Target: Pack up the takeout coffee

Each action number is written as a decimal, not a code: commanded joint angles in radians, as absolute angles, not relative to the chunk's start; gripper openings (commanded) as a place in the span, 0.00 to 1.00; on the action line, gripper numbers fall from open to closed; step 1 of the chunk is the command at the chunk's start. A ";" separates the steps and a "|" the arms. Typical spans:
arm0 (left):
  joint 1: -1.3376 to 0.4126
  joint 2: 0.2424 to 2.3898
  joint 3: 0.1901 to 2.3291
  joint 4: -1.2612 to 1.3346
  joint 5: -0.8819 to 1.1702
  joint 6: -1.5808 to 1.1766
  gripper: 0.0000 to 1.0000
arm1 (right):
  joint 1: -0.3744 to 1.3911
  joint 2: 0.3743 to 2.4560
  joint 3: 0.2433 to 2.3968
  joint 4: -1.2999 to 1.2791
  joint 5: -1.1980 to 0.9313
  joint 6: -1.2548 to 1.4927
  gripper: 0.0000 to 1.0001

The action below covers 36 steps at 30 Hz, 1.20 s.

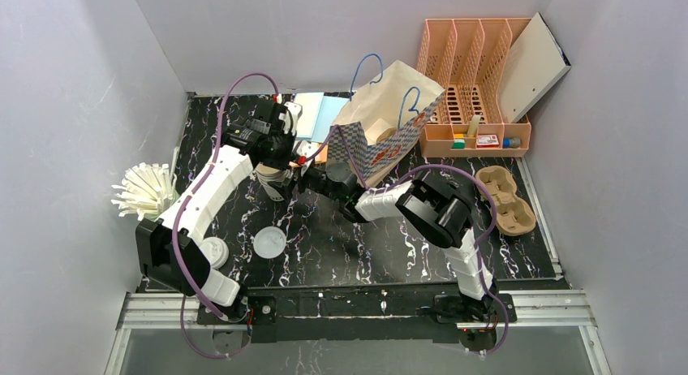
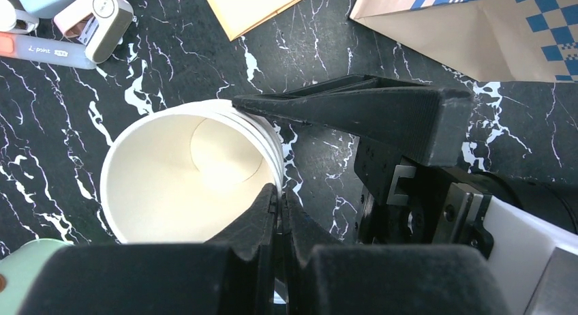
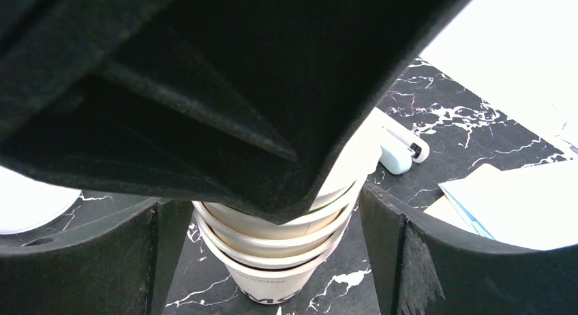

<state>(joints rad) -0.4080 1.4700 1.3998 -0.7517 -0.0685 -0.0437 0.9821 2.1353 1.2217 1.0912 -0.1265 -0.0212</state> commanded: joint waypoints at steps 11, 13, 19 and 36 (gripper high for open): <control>-0.414 1.421 1.445 -0.790 -0.010 -0.072 0.00 | 0.985 2.147 1.284 1.168 -0.132 -0.012 0.93; -0.414 1.411 1.453 -0.784 -0.014 -0.075 0.00 | 0.986 2.145 1.268 1.167 -0.129 -0.011 0.92; -0.414 1.407 1.487 -0.796 -0.009 -0.081 0.00 | 0.985 2.146 1.252 1.121 -0.130 -0.023 0.83; -0.413 1.379 1.552 -0.830 -0.048 -0.070 0.00 | 0.985 2.169 1.244 1.045 -0.161 -0.033 0.70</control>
<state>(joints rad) -0.4026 1.4563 1.4647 -0.8288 -0.0910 -0.0631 0.9825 2.1426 1.2411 1.1240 -0.1574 -0.0227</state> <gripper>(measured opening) 0.014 0.875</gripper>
